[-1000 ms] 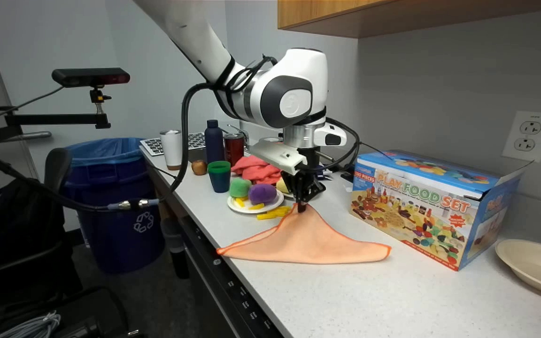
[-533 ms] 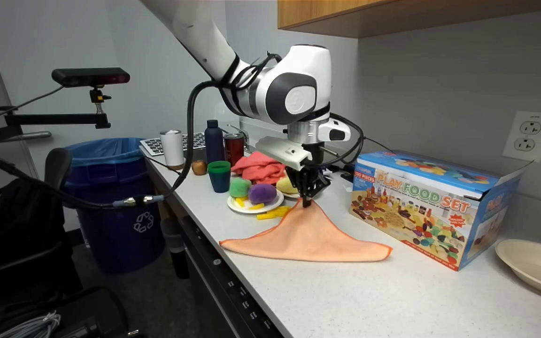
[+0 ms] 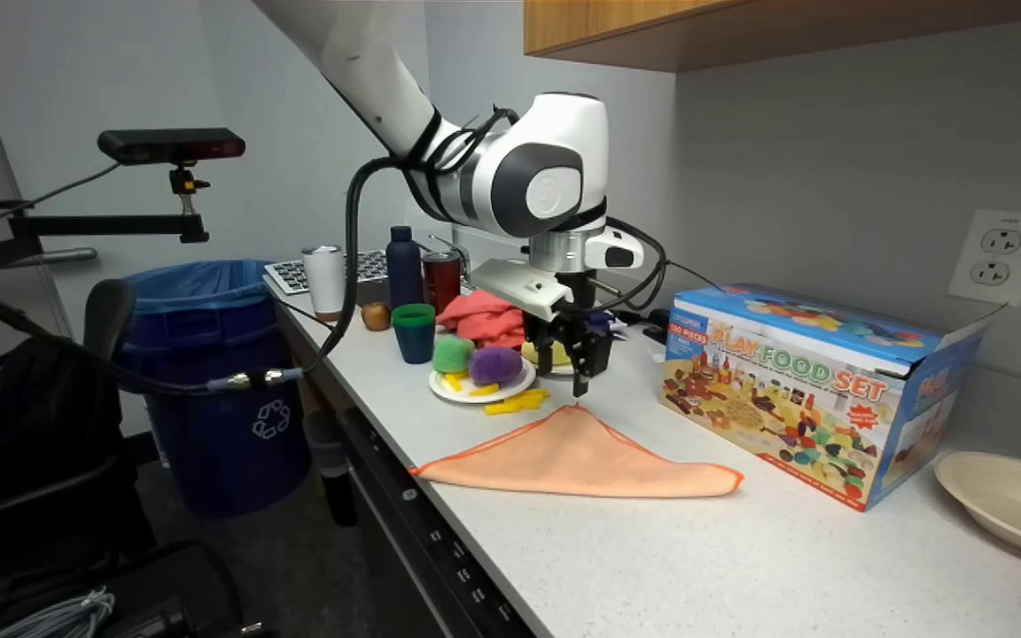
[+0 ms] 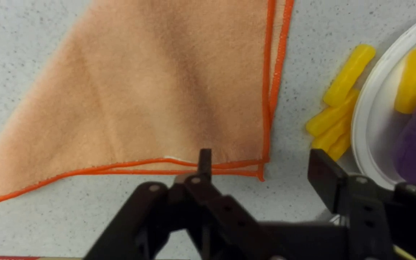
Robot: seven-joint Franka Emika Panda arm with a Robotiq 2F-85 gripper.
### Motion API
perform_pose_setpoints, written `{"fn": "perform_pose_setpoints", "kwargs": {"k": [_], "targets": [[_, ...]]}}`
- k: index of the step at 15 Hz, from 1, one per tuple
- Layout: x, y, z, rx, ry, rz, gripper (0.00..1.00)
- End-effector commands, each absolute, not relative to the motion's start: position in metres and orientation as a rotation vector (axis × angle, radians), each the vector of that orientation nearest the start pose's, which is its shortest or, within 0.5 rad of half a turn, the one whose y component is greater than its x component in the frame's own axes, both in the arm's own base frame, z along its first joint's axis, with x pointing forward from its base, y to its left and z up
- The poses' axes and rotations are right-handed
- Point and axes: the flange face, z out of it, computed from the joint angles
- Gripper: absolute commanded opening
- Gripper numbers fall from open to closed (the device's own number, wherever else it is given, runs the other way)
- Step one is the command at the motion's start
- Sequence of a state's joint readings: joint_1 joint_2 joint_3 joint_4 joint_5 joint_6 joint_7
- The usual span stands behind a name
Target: Fold the peach towel into a triangle thrice
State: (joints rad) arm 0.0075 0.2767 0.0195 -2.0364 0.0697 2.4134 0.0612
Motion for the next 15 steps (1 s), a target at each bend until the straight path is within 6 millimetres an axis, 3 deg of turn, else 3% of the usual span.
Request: {"fn": "perform_pose_setpoints", "kwargs": {"k": [1, 8, 15], "targets": [[0.586, 0.014, 0.332, -3.092, 0.237, -0.073, 0.99], [0.525, -0.006, 0.341, -3.110, 0.432, 0.083, 1.00], [0.459, -0.004, 0.306, -3.081, 0.504, 0.107, 1.00]]}}
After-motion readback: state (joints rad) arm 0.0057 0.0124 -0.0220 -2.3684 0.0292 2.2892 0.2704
